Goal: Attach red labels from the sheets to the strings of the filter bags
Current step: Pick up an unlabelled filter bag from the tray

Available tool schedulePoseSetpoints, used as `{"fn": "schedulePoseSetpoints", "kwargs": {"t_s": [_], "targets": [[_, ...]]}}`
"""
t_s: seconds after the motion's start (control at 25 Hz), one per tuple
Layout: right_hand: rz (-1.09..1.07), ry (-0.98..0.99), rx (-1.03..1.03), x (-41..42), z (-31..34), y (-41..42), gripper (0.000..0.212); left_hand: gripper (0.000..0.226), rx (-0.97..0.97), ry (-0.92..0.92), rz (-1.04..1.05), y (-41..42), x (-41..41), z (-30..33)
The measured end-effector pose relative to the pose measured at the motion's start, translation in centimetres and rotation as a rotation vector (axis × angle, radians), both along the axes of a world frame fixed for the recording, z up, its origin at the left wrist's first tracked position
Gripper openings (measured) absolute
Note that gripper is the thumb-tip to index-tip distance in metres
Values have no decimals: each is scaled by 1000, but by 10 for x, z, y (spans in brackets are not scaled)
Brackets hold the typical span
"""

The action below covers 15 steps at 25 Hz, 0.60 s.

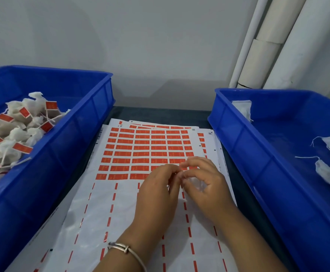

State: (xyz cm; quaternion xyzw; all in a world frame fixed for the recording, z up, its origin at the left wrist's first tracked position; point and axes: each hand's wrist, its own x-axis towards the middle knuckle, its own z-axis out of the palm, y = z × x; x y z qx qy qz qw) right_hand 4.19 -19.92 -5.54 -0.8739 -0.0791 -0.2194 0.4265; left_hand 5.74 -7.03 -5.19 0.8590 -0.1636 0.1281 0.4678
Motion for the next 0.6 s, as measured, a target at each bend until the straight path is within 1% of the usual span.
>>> {"fn": "schedulePoseSetpoints", "kwargs": {"t_s": [0.12,0.2,0.32,0.44,0.52,0.6], "targets": [[-19,9,81,-1,0,1,22,16,-32,2,48,2,3,0],[-41,49,114,0,-1,-1,27,17,-34,-1,92,3,4,1],[-40,95,178,0,-2,-4,22,15,-53,-29,163,6,5,5],[-25,128,183,-1,0,-5,16,13,-116,-50,303,9,6,7],[-23,194,155,0,-1,-5,14,16,-148,-50,363,9,6,7],[-2,279,179,0,-1,-5,12,18,-171,-22,372,7,7,6]]}}
